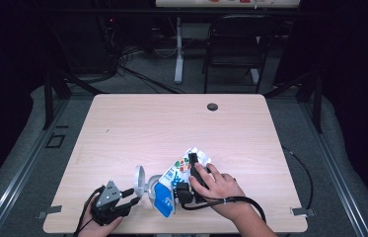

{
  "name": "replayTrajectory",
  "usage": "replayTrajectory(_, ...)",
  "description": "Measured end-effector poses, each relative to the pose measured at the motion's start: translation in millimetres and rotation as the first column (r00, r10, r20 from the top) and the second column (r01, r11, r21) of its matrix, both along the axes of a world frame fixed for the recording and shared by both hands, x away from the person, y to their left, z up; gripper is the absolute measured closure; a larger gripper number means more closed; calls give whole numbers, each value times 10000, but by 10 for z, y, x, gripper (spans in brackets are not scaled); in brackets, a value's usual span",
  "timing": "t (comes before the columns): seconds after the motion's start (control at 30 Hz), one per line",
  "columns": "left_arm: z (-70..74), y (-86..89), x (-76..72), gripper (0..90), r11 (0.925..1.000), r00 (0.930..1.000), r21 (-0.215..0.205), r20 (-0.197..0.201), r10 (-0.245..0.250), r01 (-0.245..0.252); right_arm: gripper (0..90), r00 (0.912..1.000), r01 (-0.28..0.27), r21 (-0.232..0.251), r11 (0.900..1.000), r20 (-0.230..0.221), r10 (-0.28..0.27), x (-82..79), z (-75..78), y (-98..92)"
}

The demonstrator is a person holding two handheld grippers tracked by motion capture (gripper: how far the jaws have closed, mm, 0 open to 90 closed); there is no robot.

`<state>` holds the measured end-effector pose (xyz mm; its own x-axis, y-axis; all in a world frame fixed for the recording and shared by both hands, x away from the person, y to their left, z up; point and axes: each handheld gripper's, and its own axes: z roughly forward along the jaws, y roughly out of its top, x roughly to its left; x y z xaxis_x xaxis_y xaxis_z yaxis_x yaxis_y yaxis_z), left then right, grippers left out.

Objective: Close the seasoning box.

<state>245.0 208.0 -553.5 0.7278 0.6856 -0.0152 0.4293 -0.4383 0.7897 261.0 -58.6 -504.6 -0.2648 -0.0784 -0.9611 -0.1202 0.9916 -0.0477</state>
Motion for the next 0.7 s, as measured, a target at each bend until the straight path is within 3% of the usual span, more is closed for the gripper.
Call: replayTrajectory(0.7,-2,4,2,637,10000,10000,5,3,-13,13,508,10000,-62,-100,9999,62,62,0,3,6)
